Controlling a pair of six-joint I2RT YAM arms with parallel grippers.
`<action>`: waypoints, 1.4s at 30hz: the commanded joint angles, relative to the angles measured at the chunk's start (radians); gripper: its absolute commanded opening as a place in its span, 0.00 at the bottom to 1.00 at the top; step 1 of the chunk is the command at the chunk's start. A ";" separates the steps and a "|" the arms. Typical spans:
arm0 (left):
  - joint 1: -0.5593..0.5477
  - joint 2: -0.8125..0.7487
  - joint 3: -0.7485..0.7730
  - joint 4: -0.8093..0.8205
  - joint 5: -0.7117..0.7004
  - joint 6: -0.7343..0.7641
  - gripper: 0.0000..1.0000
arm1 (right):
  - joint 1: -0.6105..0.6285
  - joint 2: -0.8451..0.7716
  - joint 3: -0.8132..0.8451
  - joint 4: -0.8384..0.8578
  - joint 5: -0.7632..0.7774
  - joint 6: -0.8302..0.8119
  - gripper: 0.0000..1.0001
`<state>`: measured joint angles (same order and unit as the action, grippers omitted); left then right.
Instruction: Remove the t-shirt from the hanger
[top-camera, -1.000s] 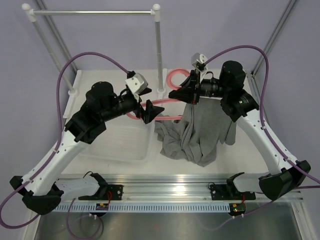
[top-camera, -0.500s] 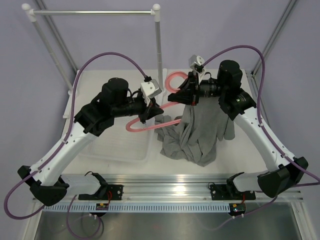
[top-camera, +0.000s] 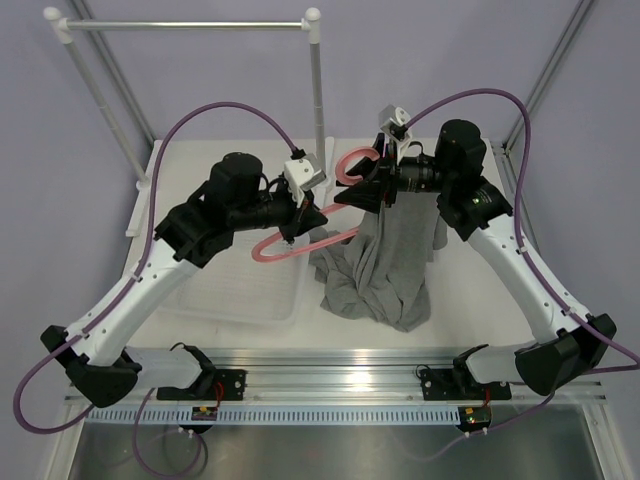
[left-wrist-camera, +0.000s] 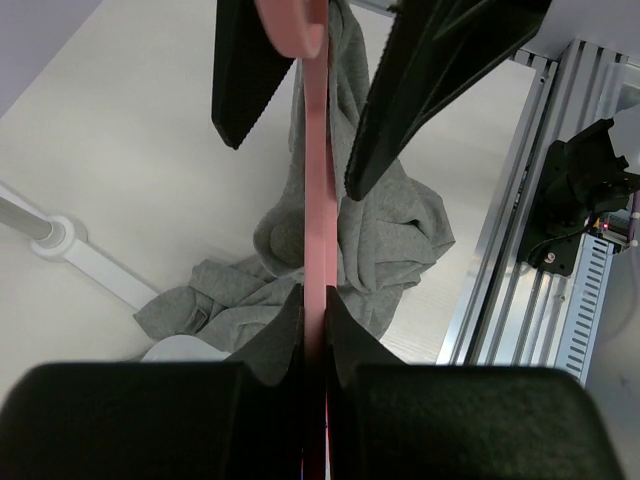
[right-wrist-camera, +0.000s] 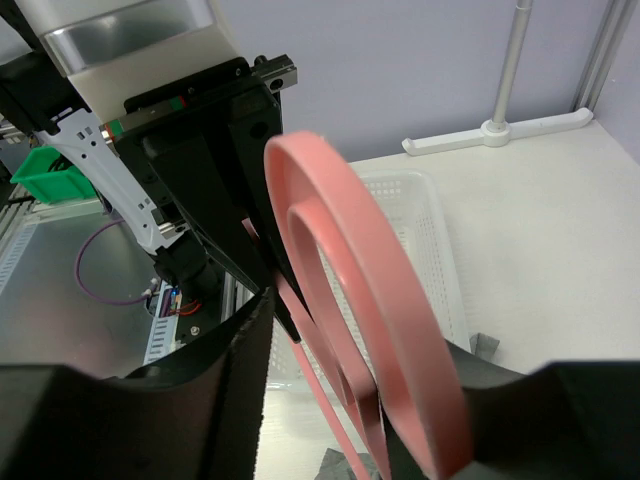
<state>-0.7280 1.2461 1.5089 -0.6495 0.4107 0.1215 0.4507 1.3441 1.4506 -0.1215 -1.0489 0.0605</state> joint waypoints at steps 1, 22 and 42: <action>0.007 -0.005 0.034 0.076 -0.019 -0.028 0.00 | 0.006 0.004 0.010 0.023 0.035 0.024 0.53; 0.006 -0.082 0.057 -0.036 -0.292 -0.160 0.00 | 0.006 -0.002 -0.035 -0.118 0.610 0.045 0.78; 0.006 -0.085 0.077 -0.075 -0.361 -0.240 0.00 | 0.008 0.020 -0.174 -0.026 0.937 0.171 0.00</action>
<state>-0.7235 1.1995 1.5257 -0.7773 0.0814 -0.0963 0.4526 1.3533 1.2713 -0.1787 -0.1909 0.1940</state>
